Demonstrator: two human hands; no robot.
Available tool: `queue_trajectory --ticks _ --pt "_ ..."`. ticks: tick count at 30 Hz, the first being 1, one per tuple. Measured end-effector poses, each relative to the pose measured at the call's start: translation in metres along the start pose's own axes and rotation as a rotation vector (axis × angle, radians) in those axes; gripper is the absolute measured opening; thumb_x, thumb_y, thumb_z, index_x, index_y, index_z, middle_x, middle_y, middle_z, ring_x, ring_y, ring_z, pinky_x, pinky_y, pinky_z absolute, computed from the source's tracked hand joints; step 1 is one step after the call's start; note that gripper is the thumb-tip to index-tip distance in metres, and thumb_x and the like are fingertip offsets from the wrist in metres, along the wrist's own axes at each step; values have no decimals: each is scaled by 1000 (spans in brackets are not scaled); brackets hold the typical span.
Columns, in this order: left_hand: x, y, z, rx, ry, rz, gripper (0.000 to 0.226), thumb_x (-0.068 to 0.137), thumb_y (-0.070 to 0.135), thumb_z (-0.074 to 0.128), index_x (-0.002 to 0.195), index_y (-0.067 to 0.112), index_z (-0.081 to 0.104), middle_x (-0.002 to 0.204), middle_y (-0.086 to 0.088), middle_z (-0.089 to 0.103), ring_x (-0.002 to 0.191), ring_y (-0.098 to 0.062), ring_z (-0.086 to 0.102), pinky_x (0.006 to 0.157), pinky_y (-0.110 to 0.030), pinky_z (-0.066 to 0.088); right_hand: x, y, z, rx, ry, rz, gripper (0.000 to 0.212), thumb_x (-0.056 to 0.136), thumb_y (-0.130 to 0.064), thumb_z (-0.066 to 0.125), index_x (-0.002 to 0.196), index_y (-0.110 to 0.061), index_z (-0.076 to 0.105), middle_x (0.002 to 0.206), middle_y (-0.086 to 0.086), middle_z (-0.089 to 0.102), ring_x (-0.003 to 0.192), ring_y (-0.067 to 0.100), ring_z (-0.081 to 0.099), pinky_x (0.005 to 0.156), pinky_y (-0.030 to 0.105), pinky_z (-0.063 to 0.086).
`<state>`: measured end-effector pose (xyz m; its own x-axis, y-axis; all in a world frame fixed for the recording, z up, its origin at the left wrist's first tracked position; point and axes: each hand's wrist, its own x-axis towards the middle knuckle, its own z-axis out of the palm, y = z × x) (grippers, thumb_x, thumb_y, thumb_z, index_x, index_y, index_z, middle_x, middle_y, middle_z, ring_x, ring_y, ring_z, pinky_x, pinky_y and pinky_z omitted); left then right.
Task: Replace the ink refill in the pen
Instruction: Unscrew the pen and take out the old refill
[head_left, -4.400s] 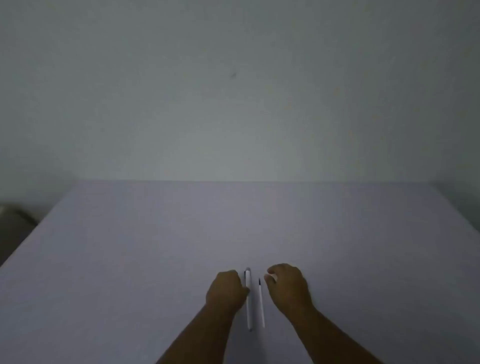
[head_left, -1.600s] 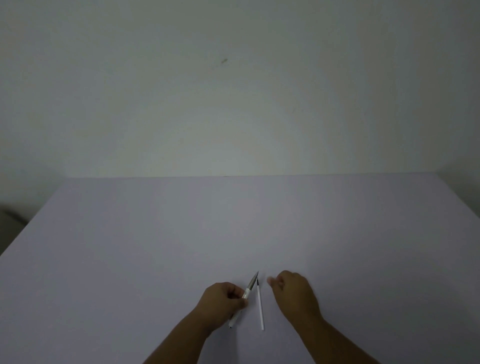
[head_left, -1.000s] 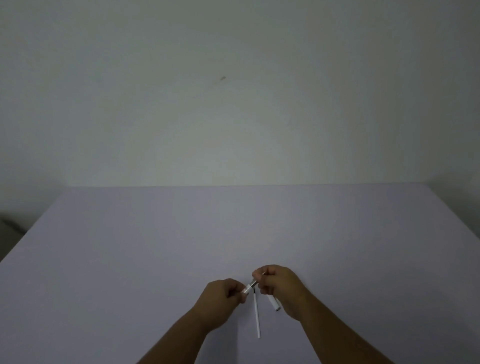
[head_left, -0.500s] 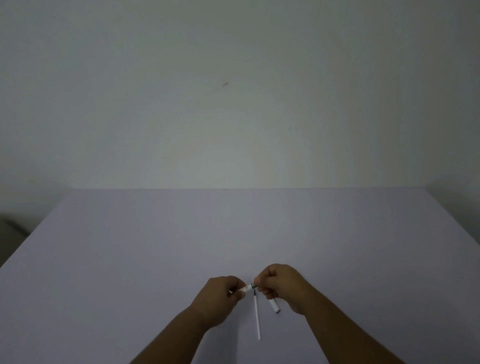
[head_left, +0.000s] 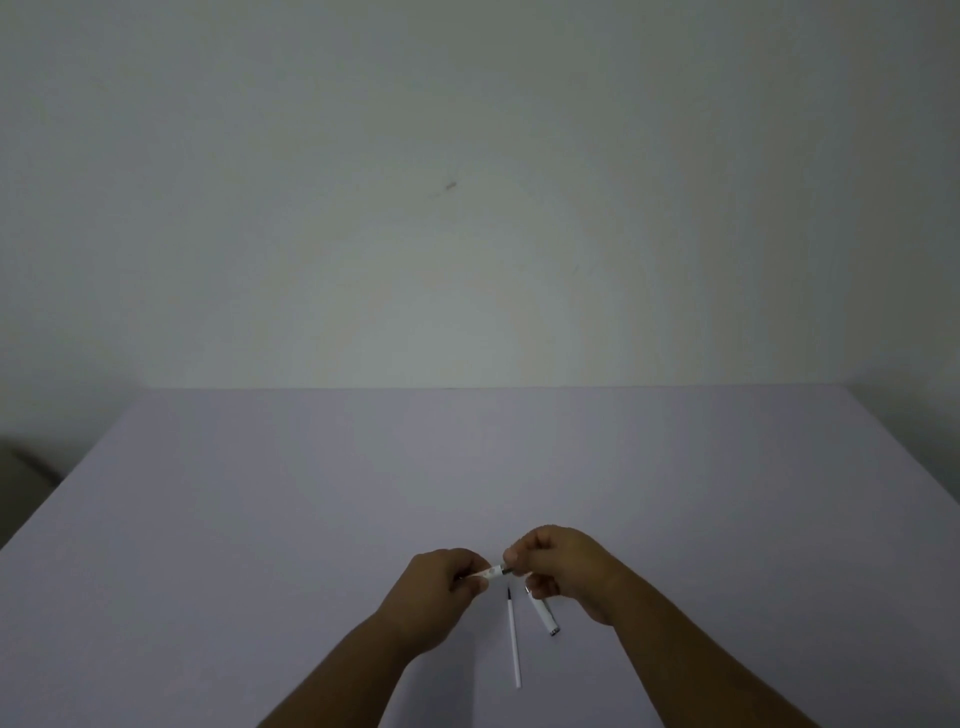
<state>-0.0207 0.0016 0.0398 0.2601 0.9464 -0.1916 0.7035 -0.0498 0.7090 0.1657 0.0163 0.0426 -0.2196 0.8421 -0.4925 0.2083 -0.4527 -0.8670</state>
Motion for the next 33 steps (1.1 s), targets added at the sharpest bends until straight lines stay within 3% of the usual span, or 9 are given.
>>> queue_trajectory --ticks 2,6,11,16,20,24,28,31,33 --pt "0 1 -1 5 1 6 18 92 24 54 101 18 69 70 14 55 59 -3 46 58 -14 36 0 -2 0 -31 38 2 13 83 -19 68 77 -9 64 71 6 65 63 15 57 60 24 53" --pt "0 3 -3 -12 -1 -7 18 92 24 55 101 18 69 70 14 55 60 -3 46 58 -13 36 1 -1 -1 -58 7 -41 12 79 -2 67 80 -14 65 79 6 64 76 19 59 76 31 52" --pt "-1 5 -5 -4 -8 5 18 92 23 54 101 19 69 72 13 57 61 -4 47 59 -13 36 -1 -3 1 -60 30 26 19 85 -26 67 80 -8 69 69 4 65 62 13 57 59 22 52" --pt "-1 7 -6 -9 7 0 19 93 23 54 103 18 69 72 15 55 61 -4 47 57 -12 35 -1 -3 0 -44 1 -35 13 78 -3 68 83 -15 67 83 7 65 78 20 59 78 32 53" --pt "-3 7 -8 -10 6 3 18 93 23 54 102 18 69 68 16 53 59 -4 46 57 -13 34 -3 -7 1 -88 35 6 14 85 -24 66 79 -11 67 73 5 67 65 14 59 62 23 54" --pt "-4 7 -8 -10 9 -2 19 93 23 54 102 17 69 69 16 53 60 -4 47 57 -12 34 -2 -3 0 -90 12 -55 11 78 -6 69 81 -16 66 82 7 65 75 18 59 77 31 53" --pt "-5 8 -10 -12 8 -1 18 92 23 54 101 18 69 68 15 54 59 -4 46 57 -13 35 -4 -7 2 -63 26 -10 18 84 -25 67 87 -8 68 77 5 67 65 13 58 64 23 54" --pt "-6 9 -10 -15 3 -5 17 92 23 55 100 18 69 69 15 54 60 -4 46 57 -13 35 -4 -5 2 -112 52 -50 3 82 -12 67 80 -14 66 79 5 66 71 16 58 74 30 53" --pt "-6 9 -10 -22 6 -8 17 92 23 54 100 18 69 69 15 55 60 -4 46 58 -13 35 -3 -5 2 -99 31 -72 13 78 -6 69 83 -17 64 82 4 64 76 17 58 75 29 52"
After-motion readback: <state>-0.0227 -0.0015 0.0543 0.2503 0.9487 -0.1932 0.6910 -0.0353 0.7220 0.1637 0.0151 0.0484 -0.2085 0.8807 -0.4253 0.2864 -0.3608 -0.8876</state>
